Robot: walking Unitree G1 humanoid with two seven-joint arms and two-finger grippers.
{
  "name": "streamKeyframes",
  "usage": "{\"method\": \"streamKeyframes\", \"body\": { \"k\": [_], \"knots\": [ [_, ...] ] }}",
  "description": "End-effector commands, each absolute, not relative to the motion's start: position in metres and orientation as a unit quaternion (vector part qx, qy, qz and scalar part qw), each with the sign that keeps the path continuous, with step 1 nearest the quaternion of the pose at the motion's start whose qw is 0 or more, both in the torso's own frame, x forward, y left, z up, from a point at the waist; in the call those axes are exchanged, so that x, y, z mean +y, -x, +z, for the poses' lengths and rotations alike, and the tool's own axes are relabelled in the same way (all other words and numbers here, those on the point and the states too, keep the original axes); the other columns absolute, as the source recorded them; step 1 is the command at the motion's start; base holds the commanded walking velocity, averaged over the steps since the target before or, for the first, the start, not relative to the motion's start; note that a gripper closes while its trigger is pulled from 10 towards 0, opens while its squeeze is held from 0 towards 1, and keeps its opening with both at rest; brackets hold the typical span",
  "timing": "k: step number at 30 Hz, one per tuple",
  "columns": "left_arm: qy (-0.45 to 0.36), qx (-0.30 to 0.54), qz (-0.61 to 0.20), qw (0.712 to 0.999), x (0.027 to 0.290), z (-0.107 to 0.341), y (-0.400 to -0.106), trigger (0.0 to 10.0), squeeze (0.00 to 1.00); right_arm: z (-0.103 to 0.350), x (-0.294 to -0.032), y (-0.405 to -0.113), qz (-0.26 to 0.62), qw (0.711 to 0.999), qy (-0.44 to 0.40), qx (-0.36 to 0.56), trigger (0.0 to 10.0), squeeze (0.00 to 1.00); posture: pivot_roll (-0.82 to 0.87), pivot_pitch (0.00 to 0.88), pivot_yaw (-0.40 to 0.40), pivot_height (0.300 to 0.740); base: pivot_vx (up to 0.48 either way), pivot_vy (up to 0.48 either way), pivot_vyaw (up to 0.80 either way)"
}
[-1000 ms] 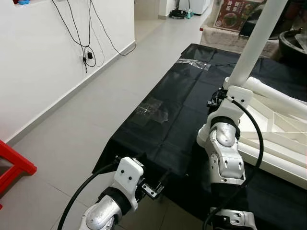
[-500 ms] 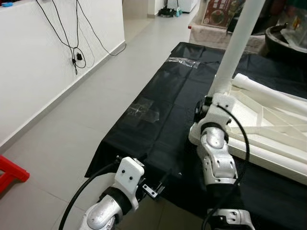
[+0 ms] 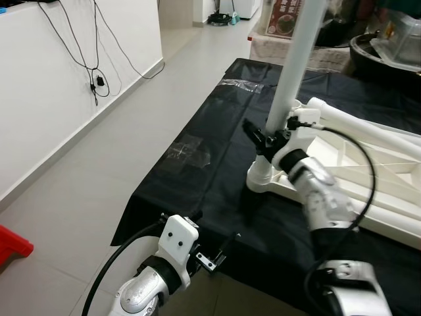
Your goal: Building children table
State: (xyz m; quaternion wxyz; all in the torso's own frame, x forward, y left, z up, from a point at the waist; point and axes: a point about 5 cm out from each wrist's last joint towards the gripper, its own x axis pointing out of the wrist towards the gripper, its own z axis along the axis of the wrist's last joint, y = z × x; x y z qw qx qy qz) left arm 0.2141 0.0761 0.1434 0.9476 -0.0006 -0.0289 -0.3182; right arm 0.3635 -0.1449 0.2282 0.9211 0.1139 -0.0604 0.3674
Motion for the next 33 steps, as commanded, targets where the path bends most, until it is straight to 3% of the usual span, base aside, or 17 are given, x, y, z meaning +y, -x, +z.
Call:
{"method": "streamKeyframes", "body": {
  "k": [1, 3, 5, 10, 11, 12, 14, 15, 20, 23, 26, 28, 29, 30, 31, 32, 33],
  "knots": [
    [0.003, -0.023, -0.318, 0.948, 0.076, 0.140, -0.213, 10.0, 0.00, 0.223, -0.123, -0.359, 0.455, 0.881, -0.121, -0.037, 10.0, 0.00, 0.11, 0.134, -0.034, 0.740, 0.000, 0.000, 0.00],
    [0.004, -0.022, -0.318, 0.948, 0.076, 0.140, -0.213, 10.0, 0.00, 0.222, -0.119, -0.353, 0.540, 0.834, -0.110, -0.022, 10.0, 0.00, 0.11, 0.135, -0.033, 0.740, 0.000, 0.000, 0.00],
    [0.003, -0.022, -0.318, 0.948, 0.076, 0.140, -0.213, 10.0, 0.00, 0.219, -0.113, -0.354, 0.582, 0.808, -0.085, -0.010, 10.0, 0.00, 0.12, 0.136, -0.034, 0.740, 0.000, 0.000, 0.00],
    [0.004, -0.022, -0.318, 0.948, 0.076, 0.140, -0.213, 10.0, 0.00, 0.218, -0.112, -0.354, 0.591, 0.803, -0.079, -0.006, 10.0, 0.00, 0.12, 0.136, -0.034, 0.740, 0.000, 0.000, 0.00],
    [0.004, -0.022, -0.318, 0.948, 0.076, 0.140, -0.213, 10.0, 0.00, 0.218, -0.108, -0.356, 0.611, 0.788, -0.072, -0.003, 10.0, 0.00, 0.13, 0.141, -0.040, 0.740, 0.000, 0.000, 0.00],
    [0.004, -0.023, -0.317, 0.948, 0.076, 0.141, -0.213, 10.0, 0.00, 0.218, -0.104, -0.357, 0.621, 0.781, -0.063, -0.004, 0.8, 0.00, 0.13, 0.142, -0.040, 0.740, 0.000, 0.000, 0.00],
    [0.004, -0.023, -0.317, 0.948, 0.076, 0.141, -0.213, 10.0, 0.00, 0.218, -0.104, -0.357, 0.621, 0.781, -0.063, -0.004, 0.8, 0.00, 0.13, 0.142, -0.040, 0.740, 0.000, 0.000, 0.00],
    [0.004, -0.023, -0.317, 0.948, 0.076, 0.141, -0.212, 10.0, 0.00, 0.219, -0.101, -0.359, 0.623, 0.780, -0.054, -0.012, 0.0, 0.00, 0.13, 0.142, -0.041, 0.740, 0.000, 0.000, 0.00],
    [0.005, -0.024, -0.318, 0.948, 0.075, 0.141, -0.212, 10.0, 0.00, 0.218, -0.100, -0.357, 0.618, 0.784, -0.039, -0.033, 0.0, 0.00, 0.13, 0.142, -0.040, 0.740, 0.000, 0.000, 0.00],
    [0.006, -0.025, -0.318, 0.948, 0.075, 0.141, -0.212, 10.0, 0.00, 0.217, -0.107, -0.358, 0.552, 0.830, -0.043, -0.064, 0.0, 0.00, 0.12, 0.137, -0.040, 0.740, 0.000, 0.000, 0.00],
    [0.006, -0.025, -0.319, 0.948, 0.075, 0.141, -0.212, 10.0, 0.00, 0.218, -0.109, -0.361, 0.516, 0.852, -0.046, -0.077, 0.0, 0.00, 0.12, 0.137, -0.040, 0.740, 0.000, 0.000, 0.00],
    [0.005, -0.024, -0.319, 0.947, 0.075, 0.140, -0.212, 10.0, 0.00, 0.217, -0.122, -0.372, 0.369, 0.924, -0.064, -0.080, 0.0, 0.00, 0.12, 0.131, -0.035, 0.740, 0.000, 0.000, 0.00],
    [0.005, -0.023, -0.319, 0.947, 0.076, 0.139, -0.213, 10.0, 0.00, 0.214, -0.135, -0.376, 0.245, 0.965, -0.056, -0.077, 0.0, 0.00, 0.11, 0.128, -0.031, 0.740, 0.000, 0.000, 0.00],
    [0.005, -0.023, -0.319, 0.947, 0.076, 0.139, -0.213, 10.0, 0.00, 0.214, -0.135, -0.376, 0.245, 0.965, -0.056, -0.077, 0.0, 0.00, 0.11, 0.128, -0.031, 0.740, 0.000, 0.000, 0.00],
    [0.005, -0.023, -0.319, 0.947, 0.076, 0.139, -0.213, 10.0, 0.00, 0.211, -0.144, -0.378, 0.159, 0.983, -0.049, -0.075, 0.0, 0.00, 0.11, 0.128, -0.031, 0.740, 0.000, 0.000, 0.00],
    [0.004, -0.022, -0.322, 0.947, 0.076, 0.139, -0.213, 10.0, 0.00, 0.203, -0.164, -0.372, -0.002, 0.997, -0.033, -0.063, 0.0, 0.00, 0.10, 0.126, -0.029, 0.740, 0.000, 0.000, 0.00],
    [0.004, -0.022, -0.322, 0.947, 0.076, 0.139, -0.213, 10.0, 0.00, 0.203, -0.164, -0.372, -0.002, 0.997, -0.033, -0.063, 0.0, 0.00, 0.10, 0.126, -0.029, 0.740, 0.000, 0.000, 0.00]
  ]
}}
